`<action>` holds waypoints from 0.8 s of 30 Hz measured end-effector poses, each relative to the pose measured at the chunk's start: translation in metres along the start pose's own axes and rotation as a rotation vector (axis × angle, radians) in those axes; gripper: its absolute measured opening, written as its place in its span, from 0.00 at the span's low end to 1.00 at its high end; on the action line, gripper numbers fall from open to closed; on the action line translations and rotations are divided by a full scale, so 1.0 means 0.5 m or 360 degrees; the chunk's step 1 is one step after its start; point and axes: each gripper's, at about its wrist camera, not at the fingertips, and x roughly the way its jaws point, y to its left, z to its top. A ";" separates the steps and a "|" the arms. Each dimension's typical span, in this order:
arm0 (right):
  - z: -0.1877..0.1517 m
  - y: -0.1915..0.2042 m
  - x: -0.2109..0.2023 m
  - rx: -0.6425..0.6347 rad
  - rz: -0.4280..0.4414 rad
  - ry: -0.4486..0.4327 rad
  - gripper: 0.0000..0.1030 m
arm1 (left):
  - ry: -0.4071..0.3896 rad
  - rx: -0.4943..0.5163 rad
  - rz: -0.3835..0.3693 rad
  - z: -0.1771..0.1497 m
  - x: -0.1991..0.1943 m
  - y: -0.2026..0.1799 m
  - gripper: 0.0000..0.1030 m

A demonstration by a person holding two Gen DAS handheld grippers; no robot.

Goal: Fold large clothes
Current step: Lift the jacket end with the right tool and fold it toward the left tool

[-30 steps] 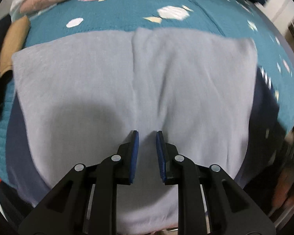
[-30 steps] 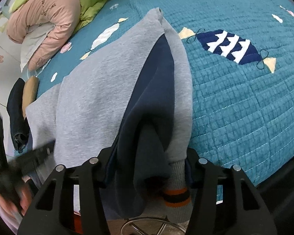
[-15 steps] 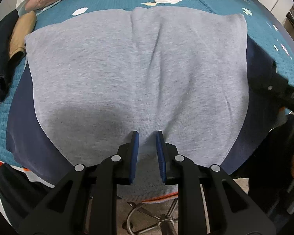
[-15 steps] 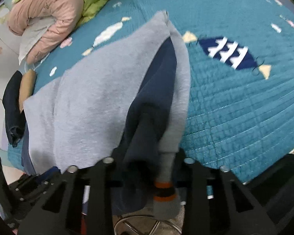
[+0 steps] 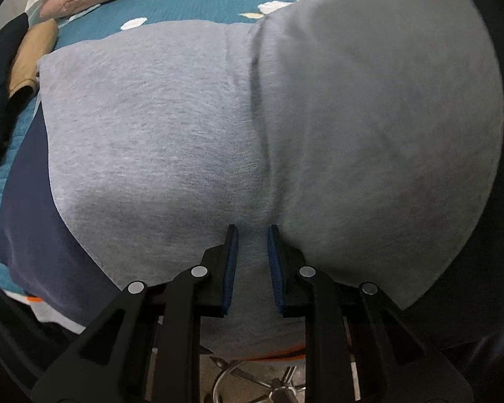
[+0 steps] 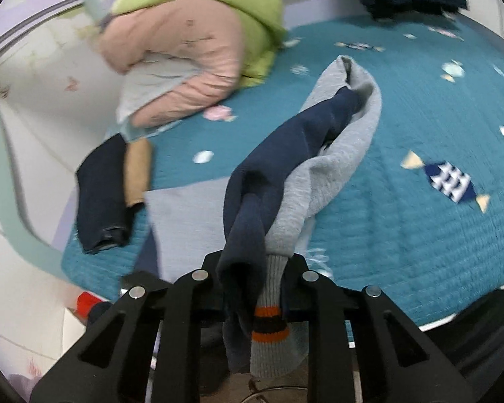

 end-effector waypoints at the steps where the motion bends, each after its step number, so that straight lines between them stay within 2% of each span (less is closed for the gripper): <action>1: 0.001 0.022 0.002 -0.0038 -0.0004 0.0010 0.18 | -0.0009 -0.0006 -0.0014 -0.003 -0.002 0.002 0.17; 6: -0.002 0.098 0.017 -0.0145 -0.0005 0.0059 0.18 | -0.0046 -0.0077 -0.0149 -0.019 -0.011 0.034 0.17; 12: 0.001 0.177 0.043 -0.0227 -0.0057 0.0110 0.18 | -0.0073 -0.0084 -0.0263 -0.032 -0.020 0.055 0.16; 19: 0.005 0.238 0.081 -0.0268 -0.0113 0.0180 0.18 | -0.0081 -0.0163 -0.0391 -0.047 -0.022 0.098 0.09; 22: 0.011 0.253 0.087 -0.0276 -0.0108 0.0183 0.18 | -0.0001 -0.0225 -0.0400 -0.052 -0.040 0.116 0.06; 24: 0.014 0.257 0.094 -0.0258 -0.0102 0.0191 0.18 | 0.0002 -0.0212 -0.0364 -0.058 -0.068 0.132 0.06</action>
